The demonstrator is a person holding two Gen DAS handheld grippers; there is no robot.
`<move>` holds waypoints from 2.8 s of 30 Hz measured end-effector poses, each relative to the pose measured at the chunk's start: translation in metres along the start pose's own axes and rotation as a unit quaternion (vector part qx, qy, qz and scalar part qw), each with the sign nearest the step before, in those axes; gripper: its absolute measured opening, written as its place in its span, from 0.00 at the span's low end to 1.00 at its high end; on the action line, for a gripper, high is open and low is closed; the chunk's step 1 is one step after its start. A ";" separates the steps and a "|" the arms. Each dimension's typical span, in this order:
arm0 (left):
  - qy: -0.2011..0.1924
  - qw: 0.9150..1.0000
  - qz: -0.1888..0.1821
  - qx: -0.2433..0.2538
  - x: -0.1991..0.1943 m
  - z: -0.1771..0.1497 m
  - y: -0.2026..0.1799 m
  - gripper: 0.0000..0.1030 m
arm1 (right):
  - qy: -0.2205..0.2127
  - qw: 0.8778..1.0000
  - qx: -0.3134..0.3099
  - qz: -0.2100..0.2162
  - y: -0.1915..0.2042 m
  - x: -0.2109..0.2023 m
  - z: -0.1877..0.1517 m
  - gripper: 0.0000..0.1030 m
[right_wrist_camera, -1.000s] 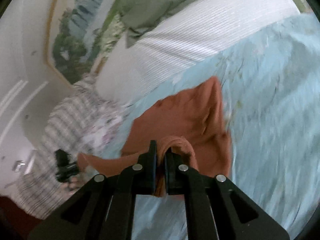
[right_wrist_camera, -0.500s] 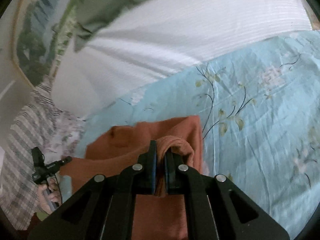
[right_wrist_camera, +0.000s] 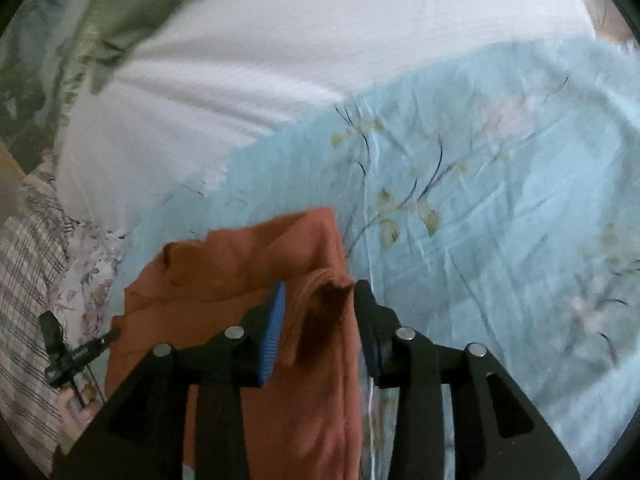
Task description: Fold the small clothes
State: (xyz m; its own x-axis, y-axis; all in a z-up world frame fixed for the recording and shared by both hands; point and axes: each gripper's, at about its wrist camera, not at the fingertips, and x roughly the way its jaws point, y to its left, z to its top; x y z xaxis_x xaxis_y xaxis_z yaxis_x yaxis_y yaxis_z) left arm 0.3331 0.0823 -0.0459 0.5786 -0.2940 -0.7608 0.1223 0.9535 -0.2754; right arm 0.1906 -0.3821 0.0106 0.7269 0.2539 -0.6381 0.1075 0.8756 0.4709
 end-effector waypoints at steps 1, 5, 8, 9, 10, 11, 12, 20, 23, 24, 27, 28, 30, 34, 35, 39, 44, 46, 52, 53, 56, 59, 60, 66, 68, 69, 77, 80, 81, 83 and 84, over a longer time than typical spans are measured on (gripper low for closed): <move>0.006 1.000 -0.014 0.010 -0.002 -0.010 -0.010 0.31 | 0.013 1.000 -0.024 0.012 0.011 0.002 -0.006 0.37; 0.050 0.996 -0.044 0.067 0.013 -0.045 -0.057 0.31 | 0.103 0.982 -0.146 0.062 0.068 0.038 -0.043 0.37; 0.050 0.993 -0.016 0.104 0.025 -0.045 -0.072 0.32 | 0.156 0.966 -0.197 0.055 0.089 0.068 -0.057 0.37; 0.056 0.993 -0.013 0.104 0.030 -0.040 -0.072 0.32 | 0.165 0.964 -0.205 0.045 0.090 0.075 -0.059 0.37; 0.060 0.993 -0.012 0.102 0.033 -0.034 -0.072 0.32 | 0.169 0.961 -0.217 0.027 0.091 0.083 -0.057 0.37; 0.064 0.993 -0.007 0.098 0.038 -0.024 -0.069 0.31 | 0.165 0.961 -0.220 0.017 0.089 0.089 -0.051 0.35; 0.066 0.993 0.000 0.093 0.044 -0.011 -0.066 0.31 | 0.161 0.963 -0.215 0.014 0.087 0.092 -0.046 0.33; 0.013 0.994 0.105 0.026 0.064 0.077 -0.024 0.32 | 0.032 0.994 -0.075 -0.076 0.032 0.081 0.038 0.33; -0.006 0.995 0.101 -0.026 0.061 0.092 -0.001 0.36 | 0.009 0.996 -0.032 -0.081 0.018 0.073 0.050 0.33; -0.008 0.994 0.098 -0.038 0.059 0.093 0.005 0.36 | 0.005 0.996 -0.026 -0.083 0.016 0.069 0.050 0.34; -0.018 0.993 0.097 -0.065 0.043 0.084 0.021 0.42 | -0.001 0.997 -0.019 -0.076 0.014 0.052 0.038 0.35; -0.019 0.993 0.098 -0.069 0.035 0.075 0.025 0.44 | -0.001 0.998 -0.015 -0.068 0.016 0.049 0.032 0.35; -0.023 0.993 0.083 -0.076 0.021 0.053 0.025 0.44 | -0.001 0.998 -0.008 -0.054 0.018 0.036 0.016 0.35; -0.026 0.994 0.039 -0.099 -0.011 -0.006 0.018 0.48 | -0.001 1.000 0.002 -0.014 0.036 0.021 -0.026 0.35; -0.027 0.994 0.028 -0.105 -0.020 -0.025 0.013 0.49 | 0.002 1.000 0.004 -0.006 0.039 0.019 -0.036 0.35; -0.025 0.992 0.001 -0.127 -0.043 -0.071 0.009 0.53 | 0.026 0.999 0.013 0.023 0.051 0.017 -0.074 0.49; -0.027 0.985 -0.033 -0.167 -0.065 -0.116 0.014 0.57 | 0.045 0.998 0.018 0.044 0.061 0.011 -0.105 0.54; -0.025 0.983 -0.039 -0.176 -0.064 -0.126 0.018 0.58 | 0.048 0.997 0.026 0.051 0.063 0.006 -0.112 0.54; -0.021 0.975 -0.062 -0.214 -0.056 -0.136 0.029 0.59 | 0.052 0.997 0.020 0.057 0.073 -0.003 -0.125 0.54; -0.022 0.974 -0.063 -0.216 -0.054 -0.135 0.028 0.60 | 0.054 0.997 0.020 0.059 0.075 -0.004 -0.127 0.55; -0.024 0.972 -0.064 -0.225 -0.049 -0.132 0.027 0.61 | 0.060 0.996 0.017 0.061 0.076 -0.006 -0.132 0.55; -0.031 0.968 -0.067 -0.238 -0.042 -0.126 0.032 0.61 | 0.064 0.996 0.017 0.061 0.077 -0.008 -0.136 0.56; -0.032 0.967 -0.068 -0.242 -0.040 -0.122 0.033 0.61 | 0.065 0.996 0.016 0.061 0.078 -0.008 -0.136 0.56; -0.058 0.955 -0.055 -0.286 -0.026 -0.100 0.050 0.56 | 0.062 0.996 0.013 0.062 0.074 -0.011 -0.131 0.56; -0.066 0.953 -0.039 -0.292 -0.022 -0.092 0.053 0.47 | 0.060 0.996 0.019 0.062 0.070 -0.011 -0.127 0.56; -0.067 0.953 -0.034 -0.293 -0.020 -0.089 0.053 0.45 | 0.060 0.996 0.021 0.062 0.068 -0.011 -0.126 0.56; -0.101 0.974 -0.021 -0.204 -0.039 -0.059 0.014 0.09 | 0.053 0.996 0.027 0.061 0.054 -0.007 -0.104 0.56; -0.111 0.984 -0.033 -0.133 -0.051 -0.046 -0.031 0.08 | 0.053 0.996 0.041 0.065 0.041 -0.003 -0.093 0.56; -0.111 0.987 -0.036 -0.112 -0.052 -0.044 -0.044 0.08 | 0.055 0.995 0.044 0.067 0.037 -0.001 -0.089 0.56; -0.104 0.993 -0.041 -0.048 -0.049 -0.042 -0.085 0.08 | 0.057 0.994 0.052 0.074 0.030 0.001 -0.081 0.56; -0.100 0.994 -0.041 -0.024 -0.047 -0.042 -0.102 0.08 | 0.059 0.994 0.053 0.077 0.028 0.002 -0.077 0.56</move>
State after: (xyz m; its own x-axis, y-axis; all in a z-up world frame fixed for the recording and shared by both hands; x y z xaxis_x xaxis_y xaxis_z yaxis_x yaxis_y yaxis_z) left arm 0.2591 -0.0036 -0.0070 0.7180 -0.3466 -0.6036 0.1397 0.9213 -0.3629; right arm 0.1431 -0.3249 -0.0246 0.6562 0.4342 -0.6171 0.0761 0.7756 0.6266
